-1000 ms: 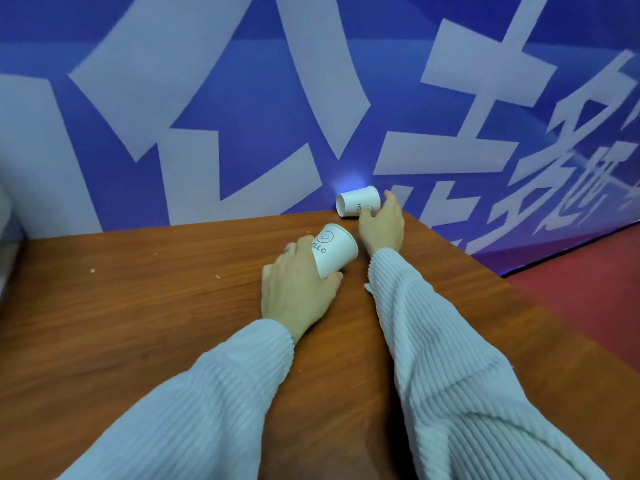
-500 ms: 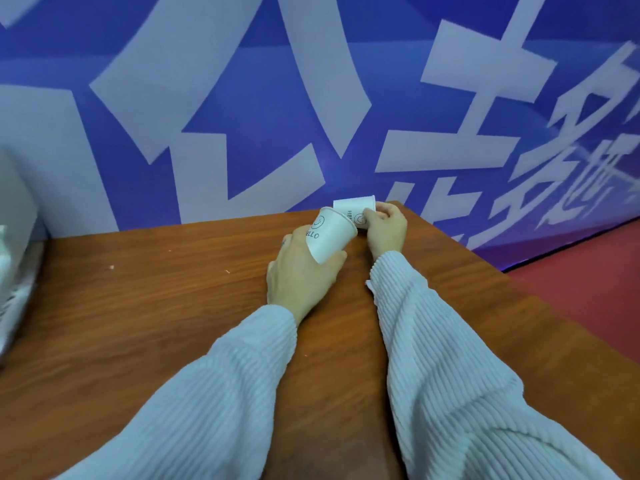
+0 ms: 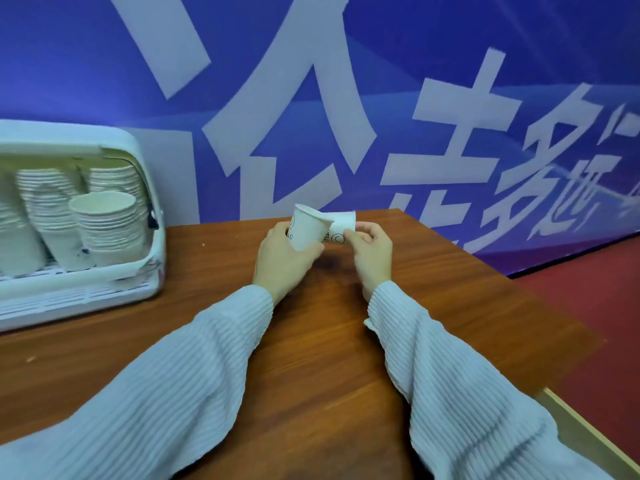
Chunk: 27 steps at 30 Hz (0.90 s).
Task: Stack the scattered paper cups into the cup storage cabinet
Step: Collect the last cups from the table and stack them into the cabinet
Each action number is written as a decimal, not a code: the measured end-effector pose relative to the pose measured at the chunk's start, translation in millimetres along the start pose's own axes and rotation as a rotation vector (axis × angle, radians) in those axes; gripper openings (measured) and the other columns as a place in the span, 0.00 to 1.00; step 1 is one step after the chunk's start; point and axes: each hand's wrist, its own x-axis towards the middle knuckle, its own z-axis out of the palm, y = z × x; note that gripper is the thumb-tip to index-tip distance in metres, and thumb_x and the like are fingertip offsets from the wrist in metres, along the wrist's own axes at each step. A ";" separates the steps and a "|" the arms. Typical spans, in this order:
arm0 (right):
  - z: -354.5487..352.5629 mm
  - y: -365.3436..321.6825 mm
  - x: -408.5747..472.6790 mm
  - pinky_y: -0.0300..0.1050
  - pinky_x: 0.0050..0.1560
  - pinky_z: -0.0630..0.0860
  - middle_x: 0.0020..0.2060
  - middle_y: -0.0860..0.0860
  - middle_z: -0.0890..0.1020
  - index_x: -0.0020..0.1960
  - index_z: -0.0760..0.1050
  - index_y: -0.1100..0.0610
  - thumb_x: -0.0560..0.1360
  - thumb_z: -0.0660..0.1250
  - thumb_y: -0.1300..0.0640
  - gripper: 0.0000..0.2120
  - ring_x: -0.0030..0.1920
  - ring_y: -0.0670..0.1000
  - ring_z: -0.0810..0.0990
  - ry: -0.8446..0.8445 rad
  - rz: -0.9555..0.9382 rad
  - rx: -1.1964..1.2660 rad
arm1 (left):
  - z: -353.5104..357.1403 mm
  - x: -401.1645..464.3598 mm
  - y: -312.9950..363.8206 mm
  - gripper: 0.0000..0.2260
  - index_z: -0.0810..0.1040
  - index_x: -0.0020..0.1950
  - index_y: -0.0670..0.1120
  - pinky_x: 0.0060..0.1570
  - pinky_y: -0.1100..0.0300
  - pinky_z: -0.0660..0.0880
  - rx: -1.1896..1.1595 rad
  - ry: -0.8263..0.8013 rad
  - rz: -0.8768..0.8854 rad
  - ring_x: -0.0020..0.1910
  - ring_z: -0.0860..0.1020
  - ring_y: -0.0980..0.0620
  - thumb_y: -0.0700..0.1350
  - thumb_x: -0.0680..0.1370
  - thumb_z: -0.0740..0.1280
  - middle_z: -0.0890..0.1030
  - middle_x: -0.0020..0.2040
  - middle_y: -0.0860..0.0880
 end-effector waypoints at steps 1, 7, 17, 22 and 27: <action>7.1 -11.7 -7.5 0.39 0.48 0.80 0.34 0.40 0.85 0.57 0.80 0.58 0.78 0.71 0.62 0.08 0.39 0.37 0.83 -0.023 -0.030 -0.008 | -14.7 -7.3 2.9 0.27 0.73 0.65 0.52 0.55 0.50 0.80 -0.009 0.013 0.002 0.56 0.78 0.52 0.57 0.70 0.75 0.78 0.57 0.54; 78.4 -70.1 -54.5 0.41 0.47 0.78 0.43 0.50 0.85 0.51 0.80 0.55 0.77 0.71 0.60 0.04 0.44 0.46 0.82 -0.203 -0.228 -0.015 | -112.7 -39.5 11.5 0.28 0.68 0.63 0.52 0.48 0.56 0.77 0.004 0.213 0.071 0.55 0.78 0.52 0.52 0.69 0.77 0.78 0.57 0.52; 215.5 -133.5 -90.7 0.49 0.59 0.78 0.50 0.43 0.85 0.56 0.82 0.51 0.81 0.67 0.54 0.07 0.53 0.45 0.82 -0.507 -0.610 -0.195 | -243.7 -63.6 -15.8 0.29 0.67 0.67 0.49 0.57 0.54 0.75 -0.034 0.613 0.098 0.58 0.78 0.51 0.50 0.71 0.76 0.77 0.61 0.51; 243.1 -136.4 -90.1 0.52 0.63 0.76 0.60 0.49 0.85 0.65 0.82 0.48 0.82 0.63 0.57 0.15 0.62 0.54 0.81 -0.718 -0.681 -0.574 | -268.8 -62.4 -32.3 0.36 0.67 0.71 0.50 0.59 0.52 0.76 -0.038 0.649 0.040 0.60 0.78 0.49 0.58 0.67 0.74 0.78 0.63 0.51; 249.0 -115.6 -99.6 0.57 0.66 0.74 0.69 0.53 0.80 0.74 0.75 0.45 0.81 0.57 0.61 0.24 0.68 0.60 0.77 -0.811 -0.833 -0.843 | -277.1 -57.9 -42.2 0.38 0.61 0.75 0.50 0.59 0.51 0.75 0.000 0.637 0.023 0.62 0.77 0.46 0.55 0.71 0.75 0.77 0.67 0.48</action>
